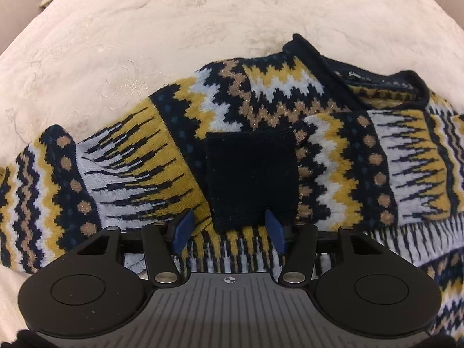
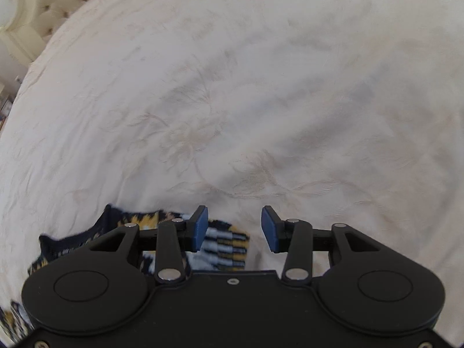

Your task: Fold small clothes

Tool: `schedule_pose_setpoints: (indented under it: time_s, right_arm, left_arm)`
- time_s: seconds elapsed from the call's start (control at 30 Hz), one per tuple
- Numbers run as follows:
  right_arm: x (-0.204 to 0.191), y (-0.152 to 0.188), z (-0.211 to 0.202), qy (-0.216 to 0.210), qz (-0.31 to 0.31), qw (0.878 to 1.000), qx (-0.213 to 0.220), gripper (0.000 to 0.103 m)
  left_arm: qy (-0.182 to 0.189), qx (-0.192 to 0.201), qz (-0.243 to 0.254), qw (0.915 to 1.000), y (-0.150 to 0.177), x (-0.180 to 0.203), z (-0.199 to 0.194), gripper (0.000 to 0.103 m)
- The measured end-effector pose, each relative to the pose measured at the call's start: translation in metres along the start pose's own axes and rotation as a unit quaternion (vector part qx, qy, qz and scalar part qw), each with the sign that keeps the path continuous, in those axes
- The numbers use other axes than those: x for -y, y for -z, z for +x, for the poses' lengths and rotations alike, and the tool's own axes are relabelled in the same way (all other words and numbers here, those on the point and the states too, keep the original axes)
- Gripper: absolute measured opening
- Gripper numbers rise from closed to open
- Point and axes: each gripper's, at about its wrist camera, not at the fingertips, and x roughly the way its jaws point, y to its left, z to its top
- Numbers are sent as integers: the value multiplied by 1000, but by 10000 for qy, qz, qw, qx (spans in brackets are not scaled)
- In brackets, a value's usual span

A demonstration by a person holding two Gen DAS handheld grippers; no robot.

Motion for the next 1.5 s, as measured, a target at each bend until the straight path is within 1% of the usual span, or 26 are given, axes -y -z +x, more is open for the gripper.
schedule_pose_setpoints:
  time_s: [0.1, 0.17, 0.3, 0.33, 0.37, 0.4, 0.47, 0.5, 0.57, 0.6, 0.63, 0.67, 0.7, 0.73, 0.77, 0.83, 0.9, 0.93, 1.03, 1.1, 1.2, 1.3, 1.37, 1.4, 1.43, 1.5]
  right_arm:
    - [9, -1, 28, -90, 340, 9986, -392, 51]
    - [14, 4, 42, -148, 489, 9962, -701, 51]
    - [22, 12, 47, -342, 610, 9935, -894, 52]
    - [22, 12, 46, -442, 655, 9926, -922, 43]
    - [23, 13, 45, -565, 673, 9920, -903, 14]
    - [22, 14, 44, -688, 642, 9916, -883, 16]
    - [10, 10, 31, -674, 261, 9952, -665, 15]
    - [-2, 6, 17, -483, -188, 9979, -378, 15]
    - [-23, 2, -6, -138, -933, 9952, 242, 10]
    - [-29, 0, -9, 15, -1152, 9924, 440, 5]
    - [-30, -3, -6, 229, -1265, 9905, 496, 4]
    - [-28, -8, 4, 382, -1230, 9909, 404, 4]
    - [-22, -11, 13, 397, -1137, 9922, 321, 4]
    - [-17, -14, 19, 401, -1057, 9932, 287, 7]
    - [-12, -17, 20, 423, -1019, 9934, 329, 17]
    - [-6, -19, 10, 310, -913, 9943, 451, 17]
    - [-7, -13, -9, 92, -888, 9943, 588, 18]
    - [-9, -7, -18, 52, -961, 9933, 637, 22]
    - [-20, 10, -34, -52, -1064, 9917, 722, 46]
    - [-22, 23, -40, -221, -1010, 9923, 678, 47]
    - [-26, 46, -43, -290, -1041, 9925, 576, 47]
    - [-27, 63, -48, -450, -898, 9940, 436, 47]
    - [-28, 71, -50, -503, -851, 9943, 404, 47]
    - [-29, 75, -51, -530, -828, 9945, 372, 47]
    - [-30, 80, -52, -556, -800, 9947, 333, 47]
    - [-32, 88, -55, -557, -786, 9949, 308, 47]
  left_arm:
    - [-150, -55, 189, 9997, 0, 5, 2, 57]
    - [-202, -58, 181, 9996, 0, 8, 3, 57]
    - [-198, -21, 148, 9997, 0, 9, 4, 58]
    - [-191, -9, 155, 9997, 0, 10, 4, 58]
    - [-179, 4, 157, 9997, 0, 9, 4, 58]
    - [-167, 9, 156, 9997, 0, 9, 4, 58]
    - [-142, 17, 149, 9998, 0, 7, 4, 58]
    - [-137, 21, 147, 9998, -1, 7, 3, 58]
    - [-148, 44, 144, 9998, -1, 7, 1, 58]
    - [-162, 68, 141, 9997, 0, 7, 1, 58]
    - [-176, 87, 141, 9997, 1, 10, 3, 58]
    - [-182, 110, 142, 9997, 2, 10, 2, 58]
    - [-179, 122, 142, 9997, 3, 11, 2, 58]
    - [-168, 121, 142, 9997, 3, 11, 0, 58]
    - [-156, 101, 144, 9997, 2, 11, -1, 58]
    - [-165, 78, 131, 9997, 1, 9, -8, 57]
    - [-306, 167, 106, 9993, 4, 7, -18, 57]
    - [-361, 211, 112, 9991, 6, 6, -23, 57]
    - [-321, 309, 15, 9990, 12, 1, -28, 57]
    - [-199, 305, -125, 9993, 11, -4, -26, 57]
    - [47, 288, -254, 9993, 2, -8, -22, 57]
    - [203, 474, -470, 9976, -10, -8, -22, 57]
    - [240, 378, -462, 9979, -18, -7, -12, 56]
    - [275, 320, -459, 9981, -22, -7, -8, 54]
    - [336, 373, -505, 9975, -24, -8, -5, 51]
    - [358, 515, -661, 9958, -27, -9, -6, 24]
